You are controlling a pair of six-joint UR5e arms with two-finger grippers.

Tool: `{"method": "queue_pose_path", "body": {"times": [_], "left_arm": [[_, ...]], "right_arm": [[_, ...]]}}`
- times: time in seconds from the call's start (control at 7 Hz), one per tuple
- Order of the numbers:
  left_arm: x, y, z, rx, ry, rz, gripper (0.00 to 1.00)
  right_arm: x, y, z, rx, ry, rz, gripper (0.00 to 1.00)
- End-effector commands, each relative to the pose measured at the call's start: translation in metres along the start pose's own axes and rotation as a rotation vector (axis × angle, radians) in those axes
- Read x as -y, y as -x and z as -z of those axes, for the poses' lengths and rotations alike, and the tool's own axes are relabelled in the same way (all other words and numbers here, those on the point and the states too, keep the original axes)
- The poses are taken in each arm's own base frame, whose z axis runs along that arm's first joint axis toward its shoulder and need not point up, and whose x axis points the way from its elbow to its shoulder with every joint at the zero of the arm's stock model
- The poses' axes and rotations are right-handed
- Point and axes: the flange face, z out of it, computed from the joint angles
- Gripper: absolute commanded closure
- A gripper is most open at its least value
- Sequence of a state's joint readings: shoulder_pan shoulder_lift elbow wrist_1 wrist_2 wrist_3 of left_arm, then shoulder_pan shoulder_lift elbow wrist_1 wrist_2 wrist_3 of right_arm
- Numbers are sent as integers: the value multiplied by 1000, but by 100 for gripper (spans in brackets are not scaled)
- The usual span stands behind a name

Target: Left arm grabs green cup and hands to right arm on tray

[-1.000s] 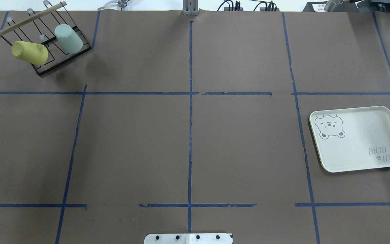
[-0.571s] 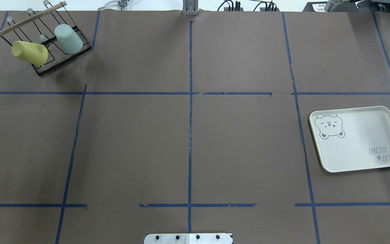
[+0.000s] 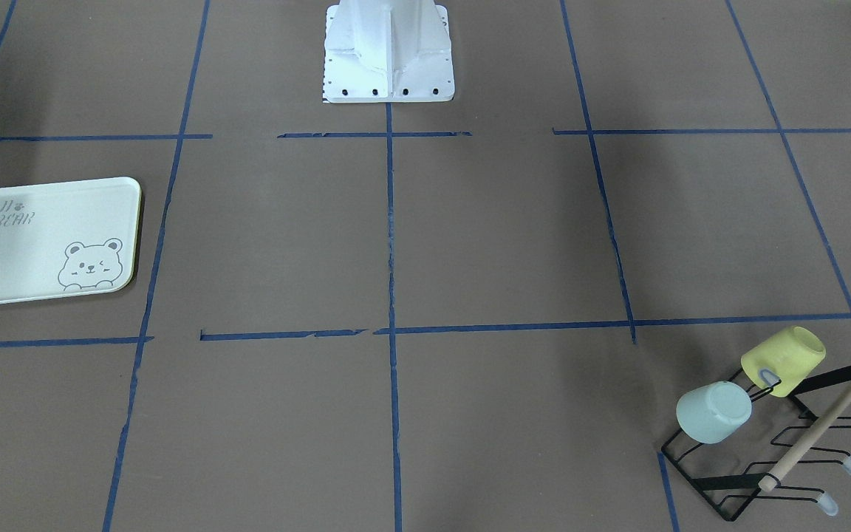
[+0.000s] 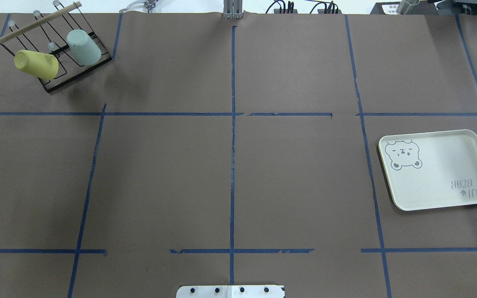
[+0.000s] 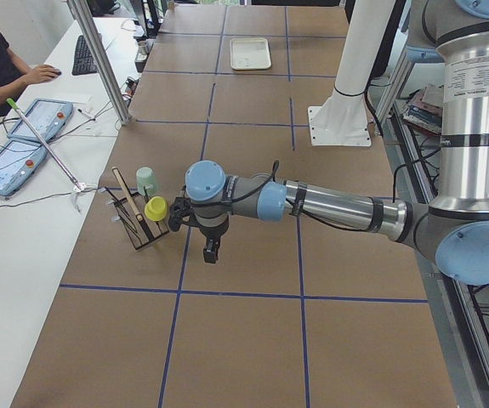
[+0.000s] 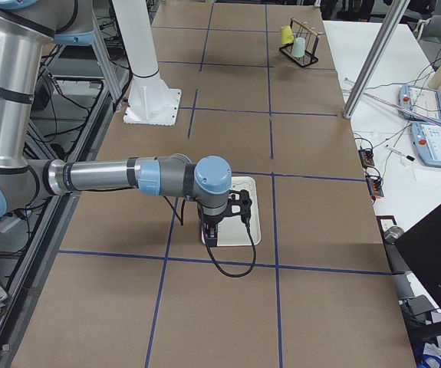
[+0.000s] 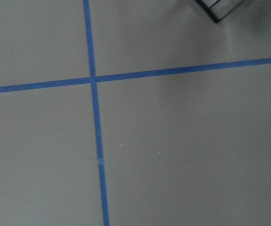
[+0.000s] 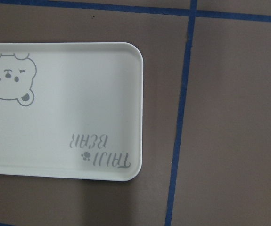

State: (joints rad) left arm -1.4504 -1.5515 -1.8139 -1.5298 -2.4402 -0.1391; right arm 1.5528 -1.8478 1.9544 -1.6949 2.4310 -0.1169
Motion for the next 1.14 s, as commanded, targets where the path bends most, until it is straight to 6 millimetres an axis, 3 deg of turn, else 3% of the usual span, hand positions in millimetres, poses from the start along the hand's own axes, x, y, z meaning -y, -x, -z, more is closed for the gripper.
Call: {"method": "queue_pose_path", "body": {"times": [0.0,0.14,0.29,0.43,0.57,0.86,1.0], "left_arm": [[71,-96,23,-44,-46,154,0],[101,-157,17,-45,-43,188,0],[124,-201,8,11,-77,210,0],[164,-251,-1,82,-140,276,0],[192,-289,-33,177,-193,316,0],[229,-309,-53,219,-177,324,0],[248,-321,-54,213,-184,313,0]], "right_arm": [[4,9,2,53,-38,39,0],[5,10,1,52,-35,41,0],[5,10,-4,49,-22,46,0],[6,11,-6,51,-18,47,0],[6,12,-6,51,-19,52,0],[8,14,-8,47,-14,60,0],[8,14,-9,47,-10,59,0]]}}
